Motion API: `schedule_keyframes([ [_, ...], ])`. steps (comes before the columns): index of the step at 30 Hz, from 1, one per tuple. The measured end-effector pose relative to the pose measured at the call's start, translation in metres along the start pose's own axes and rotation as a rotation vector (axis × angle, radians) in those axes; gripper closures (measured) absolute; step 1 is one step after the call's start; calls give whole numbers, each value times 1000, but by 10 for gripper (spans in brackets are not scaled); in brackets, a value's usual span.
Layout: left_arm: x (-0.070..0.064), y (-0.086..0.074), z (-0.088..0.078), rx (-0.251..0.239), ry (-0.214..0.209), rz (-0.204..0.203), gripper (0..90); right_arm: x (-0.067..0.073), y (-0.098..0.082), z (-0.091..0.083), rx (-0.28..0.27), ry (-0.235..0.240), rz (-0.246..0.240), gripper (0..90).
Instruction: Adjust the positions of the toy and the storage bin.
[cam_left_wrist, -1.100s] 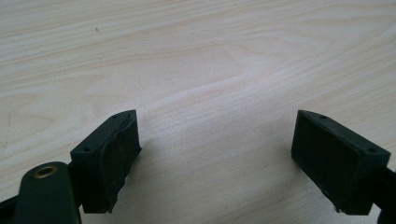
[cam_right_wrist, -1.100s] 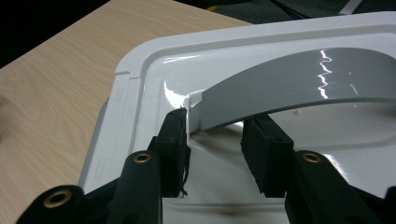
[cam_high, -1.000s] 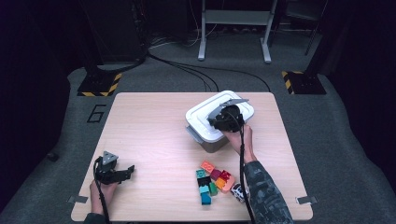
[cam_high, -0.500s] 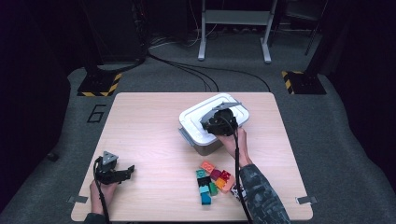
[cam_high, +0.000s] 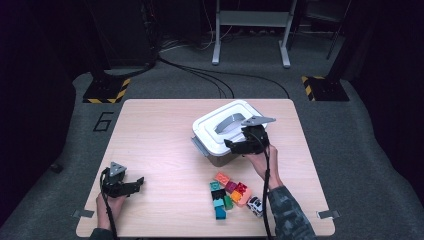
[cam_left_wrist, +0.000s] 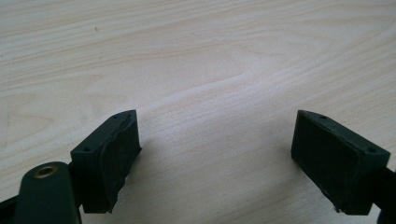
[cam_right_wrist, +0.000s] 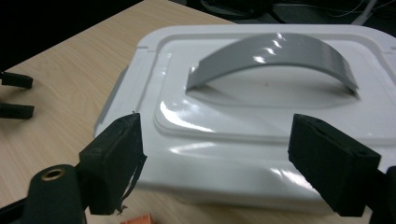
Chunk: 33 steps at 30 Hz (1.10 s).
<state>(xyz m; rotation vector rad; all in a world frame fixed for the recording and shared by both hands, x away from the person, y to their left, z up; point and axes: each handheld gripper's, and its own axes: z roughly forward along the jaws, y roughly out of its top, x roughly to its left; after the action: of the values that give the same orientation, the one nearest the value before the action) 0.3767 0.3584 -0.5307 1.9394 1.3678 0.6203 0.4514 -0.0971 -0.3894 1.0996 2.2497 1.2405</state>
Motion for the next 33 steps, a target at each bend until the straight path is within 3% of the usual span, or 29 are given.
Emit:
schedule_keyframes([
  [5, 1, 0, 0, 4, -7, 2, 155, -10, -21, -16, 1, -33, 2, 137],
  [10, 3, 2, 1, 13, -33, 19, 153, -32, -67, -38, 36, -113, 19, 93],
  [12, 5, 3, 2, 11, -38, 26, 152, -34, -72, -40, 40, -125, 25, 88],
  [14, 6, 4, 3, 12, -41, 32, 152, -46, -96, -49, 42, -156, 56, 63],
  [15, 6, 4, 3, 12, -41, 32, 152, -46, -96, -49, 42, -156, 56, 63],
  [16, 5, 4, 3, 12, -40, 31, 152, -53, -113, -53, 45, -194, 81, 56],
  [17, 5, 4, 3, 12, -40, 31, 152, -53, -113, -53, 45, -194, 81, 56],
  [18, 5, 4, 3, 13, -42, 29, 152, -61, -133, -55, 69, -218, 106, 49],
  [19, 5, 4, 3, 14, -42, 32, 152, -61, -133, -55, 69, -218, 106, 49],
  [20, 5, 5, 3, 21, -43, 30, 151, -67, -145, -54, 91, -240, 133, 43],
  [23, 3, 9, 3, 33, -33, 30, 135, -77, -161, -55, 92, -257, 163, 41],
  [24, 2, 11, 2, 20, -53, 24, 115, -78, -165, -55, 97, -265, 171, 41],
  [29, -2, 29, -8, -20, -83, 22, 84, -84, -174, -51, 140, -279, 156, 50],
  [30, -7, 42, -13, -37, -101, 47, 78, -85, -177, -48, 159, -289, 150, 50],
  [31, -7, 42, -13, -37, -101, 47, 78, -85, -177, -48, 159, -289, 150, 50],
  [32, -14, 54, -15, -54, -115, 87, 79, -87, -182, -45, 156, -280, 171, 50],
  [33, -14, 54, -15, -54, -115, 87, 79, -87, -182, -45, 156, -280, 171, 50],
])
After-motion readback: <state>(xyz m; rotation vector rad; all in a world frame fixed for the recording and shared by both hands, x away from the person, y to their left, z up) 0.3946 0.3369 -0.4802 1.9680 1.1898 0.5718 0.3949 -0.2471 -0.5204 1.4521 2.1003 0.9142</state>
